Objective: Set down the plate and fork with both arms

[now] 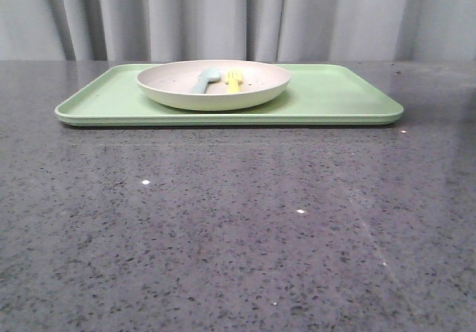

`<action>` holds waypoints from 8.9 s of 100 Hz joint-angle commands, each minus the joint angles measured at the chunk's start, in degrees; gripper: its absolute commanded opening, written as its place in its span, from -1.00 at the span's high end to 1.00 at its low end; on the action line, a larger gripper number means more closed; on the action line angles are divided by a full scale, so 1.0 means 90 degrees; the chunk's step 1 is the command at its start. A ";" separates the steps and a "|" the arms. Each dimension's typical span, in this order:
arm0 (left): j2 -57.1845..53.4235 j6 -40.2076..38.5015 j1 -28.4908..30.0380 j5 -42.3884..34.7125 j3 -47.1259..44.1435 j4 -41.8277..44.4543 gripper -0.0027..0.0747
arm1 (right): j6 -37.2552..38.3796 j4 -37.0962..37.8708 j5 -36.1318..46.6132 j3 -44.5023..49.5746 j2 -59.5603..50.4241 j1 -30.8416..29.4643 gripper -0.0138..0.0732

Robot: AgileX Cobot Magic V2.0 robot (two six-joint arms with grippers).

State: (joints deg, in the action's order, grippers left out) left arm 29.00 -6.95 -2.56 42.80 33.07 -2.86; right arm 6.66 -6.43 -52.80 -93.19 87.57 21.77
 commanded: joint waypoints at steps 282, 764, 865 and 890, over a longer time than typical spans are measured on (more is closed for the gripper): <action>0.0025 -0.0048 0.0011 -0.0213 0.0170 -0.0014 -0.20 | 0.2081 0.1291 -0.0787 -0.2918 0.3883 0.1302 -0.06; 0.0025 -0.0048 0.0011 -0.0262 0.0170 -0.0014 -0.20 | 0.1073 0.1069 -0.0929 -0.1054 0.2524 -0.0339 -0.18; 0.0025 -0.0048 0.0011 -0.0262 0.0170 -0.0014 -0.20 | 0.1068 0.2487 -0.0786 0.0373 -0.0416 -0.0339 -0.24; 0.0025 -0.0048 0.0011 -0.0262 0.0170 -0.0014 -0.20 | 0.1068 0.2528 -0.0277 0.2125 -0.1852 -0.0358 -0.24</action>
State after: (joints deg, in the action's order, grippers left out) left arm 29.00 -6.95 -2.56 44.21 33.07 -2.86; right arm 16.64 14.08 -59.30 -77.05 76.81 19.02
